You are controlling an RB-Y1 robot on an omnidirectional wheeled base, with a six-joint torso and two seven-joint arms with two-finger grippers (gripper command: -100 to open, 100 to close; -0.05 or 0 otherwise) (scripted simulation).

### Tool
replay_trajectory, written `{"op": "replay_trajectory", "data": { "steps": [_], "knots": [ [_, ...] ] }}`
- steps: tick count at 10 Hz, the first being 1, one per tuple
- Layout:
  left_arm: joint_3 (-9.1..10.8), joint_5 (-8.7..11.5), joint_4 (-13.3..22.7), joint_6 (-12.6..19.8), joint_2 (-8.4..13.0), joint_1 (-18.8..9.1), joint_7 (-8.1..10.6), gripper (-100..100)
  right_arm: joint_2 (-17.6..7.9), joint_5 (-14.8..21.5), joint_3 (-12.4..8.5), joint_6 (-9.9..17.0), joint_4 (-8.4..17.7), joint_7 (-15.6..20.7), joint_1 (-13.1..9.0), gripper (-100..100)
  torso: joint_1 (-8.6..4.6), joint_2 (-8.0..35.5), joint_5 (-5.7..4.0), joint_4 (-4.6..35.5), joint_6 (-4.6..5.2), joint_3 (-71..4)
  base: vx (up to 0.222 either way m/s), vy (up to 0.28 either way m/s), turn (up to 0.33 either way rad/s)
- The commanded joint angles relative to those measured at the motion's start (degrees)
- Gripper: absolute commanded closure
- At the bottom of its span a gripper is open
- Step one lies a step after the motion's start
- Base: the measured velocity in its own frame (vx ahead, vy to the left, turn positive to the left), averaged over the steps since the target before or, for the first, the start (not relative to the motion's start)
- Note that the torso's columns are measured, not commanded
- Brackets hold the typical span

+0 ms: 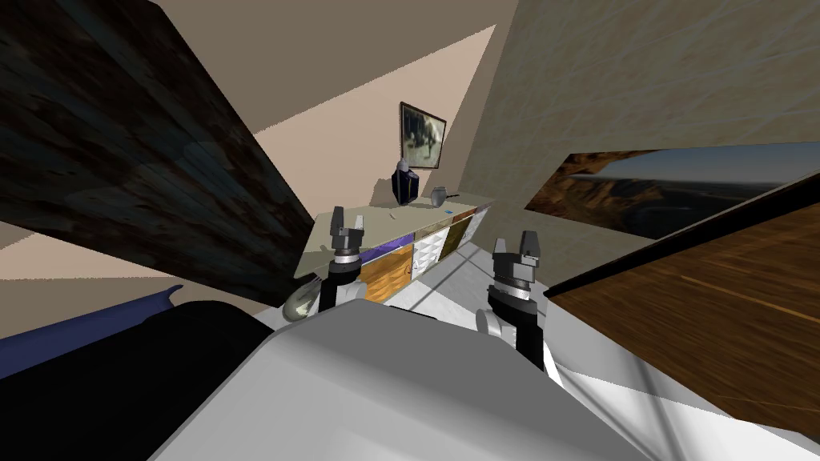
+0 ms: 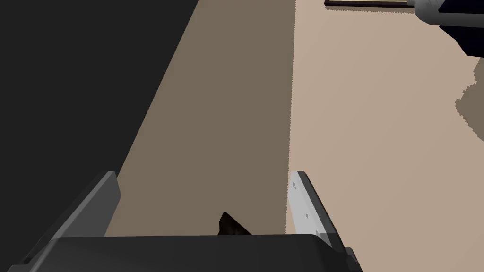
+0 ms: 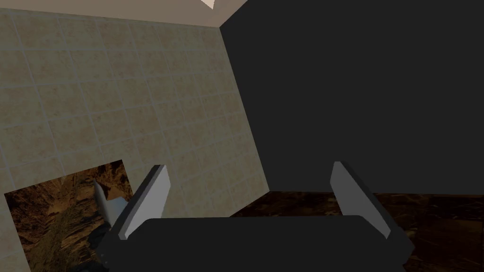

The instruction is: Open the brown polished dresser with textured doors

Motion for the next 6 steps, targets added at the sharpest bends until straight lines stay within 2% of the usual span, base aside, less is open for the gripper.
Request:
{"op": "replay_trajectory", "data": {
  "steps": [1,6],
  "knots": [
    [0.00,0.00,0.00,0.00,0.00,0.00,0.00,0,0.00,0.00,0.00,0.00,0.00,0.00,0.00,0,0.00,2.32,0.00,2.35,0.00,-4.67,0.000,0.000,0.000],
    [0.00,0.00,-0.01,0.00,0.00,0.00,0.00,0,0.00,0.00,0.00,0.00,-0.01,0.00,0.00,0,0.00,22.69,0.00,22.68,0.00,-45.36,0.000,0.000,0.000]
  ]
}}
